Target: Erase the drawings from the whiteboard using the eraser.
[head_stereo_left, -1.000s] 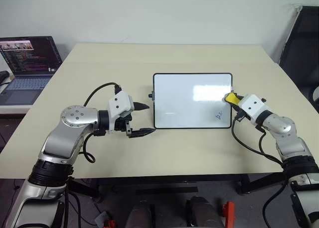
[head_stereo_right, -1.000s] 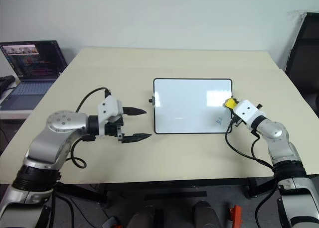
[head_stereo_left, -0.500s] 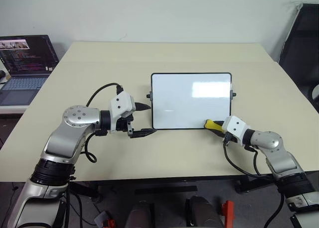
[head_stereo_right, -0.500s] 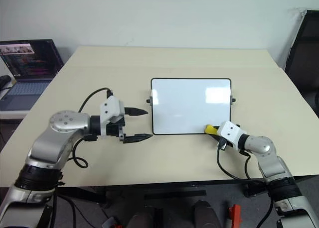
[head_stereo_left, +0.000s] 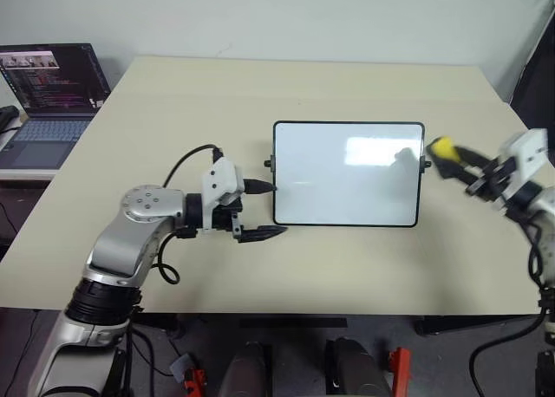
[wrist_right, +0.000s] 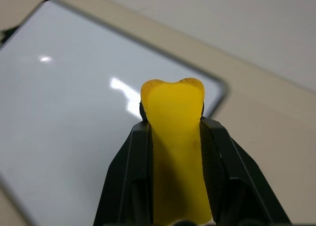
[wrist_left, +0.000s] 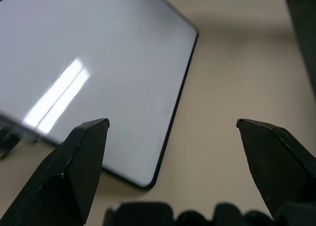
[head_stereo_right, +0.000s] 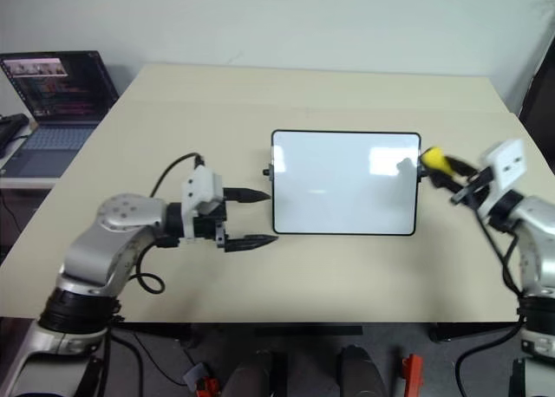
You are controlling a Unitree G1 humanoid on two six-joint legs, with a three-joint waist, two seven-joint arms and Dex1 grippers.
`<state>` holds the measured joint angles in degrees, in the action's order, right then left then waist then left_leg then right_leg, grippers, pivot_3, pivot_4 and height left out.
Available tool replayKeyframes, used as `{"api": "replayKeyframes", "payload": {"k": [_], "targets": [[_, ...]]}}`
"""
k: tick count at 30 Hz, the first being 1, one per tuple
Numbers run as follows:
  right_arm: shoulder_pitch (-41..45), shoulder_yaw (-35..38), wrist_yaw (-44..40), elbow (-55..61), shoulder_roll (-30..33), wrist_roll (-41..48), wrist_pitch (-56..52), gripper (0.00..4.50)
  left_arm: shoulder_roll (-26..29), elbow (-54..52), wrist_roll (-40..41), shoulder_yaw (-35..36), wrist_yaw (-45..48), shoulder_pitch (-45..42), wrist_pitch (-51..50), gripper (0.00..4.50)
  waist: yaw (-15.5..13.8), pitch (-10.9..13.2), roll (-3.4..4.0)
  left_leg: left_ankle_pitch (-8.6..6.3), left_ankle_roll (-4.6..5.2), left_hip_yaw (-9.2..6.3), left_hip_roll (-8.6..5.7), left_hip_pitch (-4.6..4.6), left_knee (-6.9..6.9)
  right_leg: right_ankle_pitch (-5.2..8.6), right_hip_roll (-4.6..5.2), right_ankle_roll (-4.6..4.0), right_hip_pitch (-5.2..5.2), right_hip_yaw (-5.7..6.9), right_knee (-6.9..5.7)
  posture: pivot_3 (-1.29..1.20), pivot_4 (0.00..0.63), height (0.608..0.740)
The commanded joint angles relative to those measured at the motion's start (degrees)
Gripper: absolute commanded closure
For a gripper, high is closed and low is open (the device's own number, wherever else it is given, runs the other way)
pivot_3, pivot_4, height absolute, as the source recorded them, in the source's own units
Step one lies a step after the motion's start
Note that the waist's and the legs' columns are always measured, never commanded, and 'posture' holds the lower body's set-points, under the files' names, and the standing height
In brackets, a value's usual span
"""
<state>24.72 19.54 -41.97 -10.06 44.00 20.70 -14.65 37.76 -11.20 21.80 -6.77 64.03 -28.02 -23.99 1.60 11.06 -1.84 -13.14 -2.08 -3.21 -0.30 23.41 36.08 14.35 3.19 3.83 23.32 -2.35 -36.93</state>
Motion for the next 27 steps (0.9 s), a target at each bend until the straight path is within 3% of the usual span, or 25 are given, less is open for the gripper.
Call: {"api": "replayKeyframes", "payload": {"k": [1, 6, 15, 22, 25, 27], "targets": [[1.54, 3.13, 11.89, -11.18, 2.50, -5.05, -6.32, 3.54, -3.32, -3.61, 0.16, -3.46, -1.31, -1.18, -0.35, 0.00, -0.07, 0.00, 0.00, 0.00, 0.00, 0.02, -0.01, 0.00, 0.00, 0.00, 0.00, 0.00, -0.01, -0.01, 0.00, 0.00, 0.150, 0.740], [1.96, 0.29, 16.39, -20.24, 3.91, -9.53, -10.58, 3.54, -6.76, -4.03, -0.60, -6.36, -2.09, -1.65, -0.41, 0.00, 0.07, 0.08, 0.19, 0.01, 0.01, 0.12, -0.03, -0.06, 0.04, -0.01, -0.01, -0.01, -0.03, -0.10, -0.08, 0.00, 0.150, 0.740], [3.49, -4.08, 12.25, -27.27, 6.98, -12.79, -12.66, 3.54, -6.15, -3.91, -0.37, -6.20, -2.28, -1.25, -0.41, 0.00, 0.85, 0.06, 0.39, 0.03, 0.04, 0.26, -0.01, -0.32, 0.04, 0.00, -0.09, 0.01, -0.17, -0.26, -0.15, 0.00, 0.150, 0.740], [7.02, -3.82, 12.54, -31.06, 7.50, -13.41, -10.82, 1.19, -5.73, -3.75, -0.51, -5.16, -3.25, -1.01, -0.34, 0.00, 0.85, 0.06, 0.39, 0.03, 0.04, 0.28, -0.02, -0.34, 0.06, -0.02, -0.08, 0.03, -0.20, -0.29, -0.15, 0.00, 0.150, 0.740], [7.18, -2.29, 9.97, -26.83, 8.27, -11.36, -8.99, 0.10, -4.96, -2.25, -0.45, -2.83, -4.38, -0.07, 0.43, 0.00, 0.91, 0.06, 0.39, 0.03, 0.04, 0.28, -0.01, -0.36, 0.05, -0.02, -0.09, 0.03, -0.20, -0.30, -0.16, 0.00, 0.150, 0.740], [7.14, -0.37, 9.64, -23.27, 7.85, -9.73, -6.34, 0.04, -5.63, -0.58, 0.54, 0.71, -7.04, 0.35, 0.81, 0.00, 1.00, 0.08, 0.46, 0.03, 0.04, 0.28, -0.01, -0.36, 0.04, -0.02, -0.09, 0.03, -0.19, -0.30, -0.17, 0.00, 0.150, 0.740]]}}
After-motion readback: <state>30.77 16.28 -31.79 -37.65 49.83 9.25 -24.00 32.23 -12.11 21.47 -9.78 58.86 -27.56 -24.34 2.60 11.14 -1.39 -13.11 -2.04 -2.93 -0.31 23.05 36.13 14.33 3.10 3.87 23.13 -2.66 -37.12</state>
